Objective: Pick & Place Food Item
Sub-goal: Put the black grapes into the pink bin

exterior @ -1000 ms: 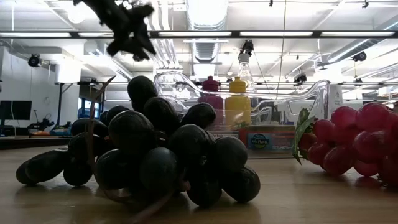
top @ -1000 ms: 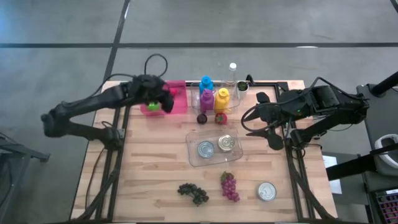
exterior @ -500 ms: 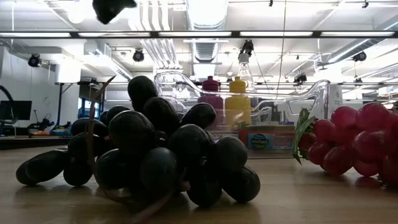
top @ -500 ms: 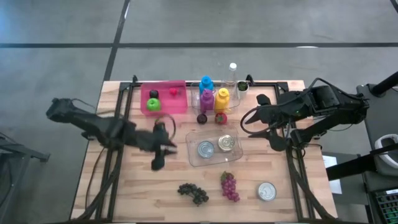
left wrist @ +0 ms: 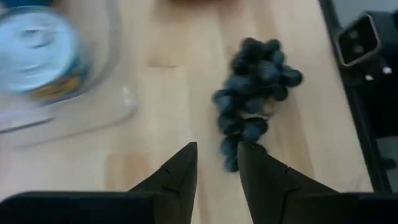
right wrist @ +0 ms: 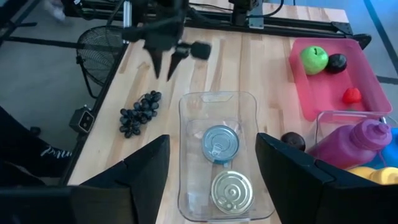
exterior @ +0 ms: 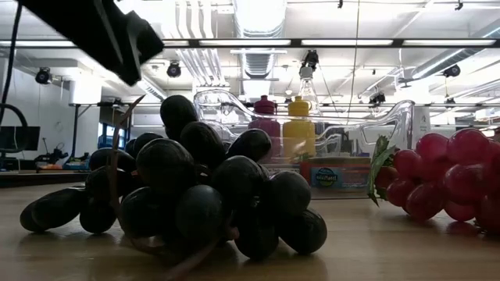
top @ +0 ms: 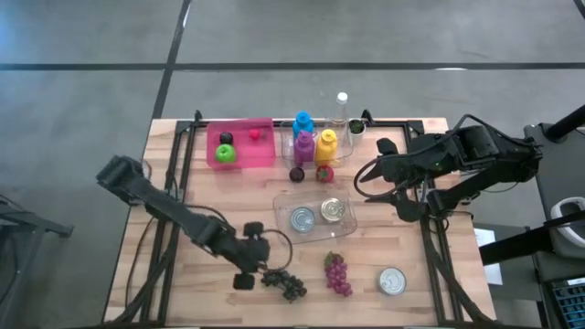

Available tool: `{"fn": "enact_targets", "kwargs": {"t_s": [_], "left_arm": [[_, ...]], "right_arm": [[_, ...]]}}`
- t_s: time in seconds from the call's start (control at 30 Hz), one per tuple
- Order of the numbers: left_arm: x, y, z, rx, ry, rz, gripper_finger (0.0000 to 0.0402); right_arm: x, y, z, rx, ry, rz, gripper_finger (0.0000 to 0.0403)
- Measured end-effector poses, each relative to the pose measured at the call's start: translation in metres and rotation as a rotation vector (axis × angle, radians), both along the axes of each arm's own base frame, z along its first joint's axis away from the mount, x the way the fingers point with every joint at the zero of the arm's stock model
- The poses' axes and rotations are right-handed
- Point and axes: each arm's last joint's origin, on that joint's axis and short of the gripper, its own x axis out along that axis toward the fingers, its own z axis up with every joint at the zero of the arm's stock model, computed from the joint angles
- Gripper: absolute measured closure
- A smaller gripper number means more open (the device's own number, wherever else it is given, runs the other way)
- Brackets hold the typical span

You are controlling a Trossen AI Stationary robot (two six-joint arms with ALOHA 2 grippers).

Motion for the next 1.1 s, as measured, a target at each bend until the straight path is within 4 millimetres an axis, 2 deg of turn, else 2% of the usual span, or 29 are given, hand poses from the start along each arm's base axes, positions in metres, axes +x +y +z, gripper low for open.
{"fn": "enact_targets", "kwargs": {"t_s": [0.2,0.4,1.1], "left_arm": [[0.017,-0.012,-0.025,-0.016,-0.013,-0.122,0.0284],[0.023,-0.014,-0.042,0.018,0.012,-0.151,0.0284],[0.029,-0.016,-0.059,0.009,-0.005,-0.155,0.0284]], "right_arm": [[0.0,0.0,0.0,0.005,0.0,-0.004,0.0171],[0.0,0.0,0.0,0.008,0.0,-0.004,0.0167],[0.0,0.0,0.0,0.008,-0.001,-0.003,0.0176]]}}
